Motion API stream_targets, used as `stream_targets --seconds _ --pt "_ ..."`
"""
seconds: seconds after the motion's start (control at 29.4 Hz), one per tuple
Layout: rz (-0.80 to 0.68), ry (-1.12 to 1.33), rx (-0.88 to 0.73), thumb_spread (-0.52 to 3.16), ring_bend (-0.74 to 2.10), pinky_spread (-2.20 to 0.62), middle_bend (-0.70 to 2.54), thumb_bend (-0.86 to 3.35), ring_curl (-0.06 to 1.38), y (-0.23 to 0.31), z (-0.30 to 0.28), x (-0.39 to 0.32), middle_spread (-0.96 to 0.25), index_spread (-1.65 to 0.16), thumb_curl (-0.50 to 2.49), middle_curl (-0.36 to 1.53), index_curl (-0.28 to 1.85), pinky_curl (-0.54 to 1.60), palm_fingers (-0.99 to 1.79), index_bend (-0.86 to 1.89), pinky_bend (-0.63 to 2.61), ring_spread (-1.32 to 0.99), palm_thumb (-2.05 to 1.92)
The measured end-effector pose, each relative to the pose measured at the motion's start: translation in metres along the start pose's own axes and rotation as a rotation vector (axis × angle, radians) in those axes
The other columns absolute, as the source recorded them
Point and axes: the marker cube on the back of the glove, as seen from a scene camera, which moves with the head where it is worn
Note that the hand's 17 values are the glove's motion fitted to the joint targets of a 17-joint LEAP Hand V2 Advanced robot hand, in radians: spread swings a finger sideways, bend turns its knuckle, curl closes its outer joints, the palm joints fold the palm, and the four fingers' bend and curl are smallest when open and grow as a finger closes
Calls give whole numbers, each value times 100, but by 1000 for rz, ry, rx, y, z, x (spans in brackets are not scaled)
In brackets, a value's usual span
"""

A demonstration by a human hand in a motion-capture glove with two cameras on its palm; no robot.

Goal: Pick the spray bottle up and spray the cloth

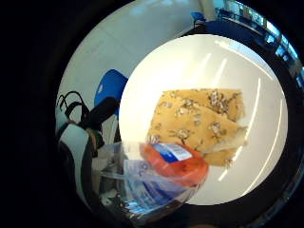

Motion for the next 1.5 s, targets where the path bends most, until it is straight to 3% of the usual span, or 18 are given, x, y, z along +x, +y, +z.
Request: stream_targets --seconds 0.34,0.71,0.99,1.5 --pt "-35 -273 116 33 60 -28 61 -3 45 -5 6 -16 -18 -28 82 49 54 38 139 36 37 -24 86" --pt "56 -406 355 33 59 -28 61 -3 45 -49 15 15 -18 -28 82 49 54 38 139 36 37 -24 86" --pt "88 -320 450 33 60 -28 60 -3 45 -69 0 48 -18 -28 82 49 54 38 139 37 37 -23 86" --pt "75 -242 478 33 60 -28 61 -3 45 -76 9 53 -17 -27 82 50 55 38 140 40 36 -23 87"
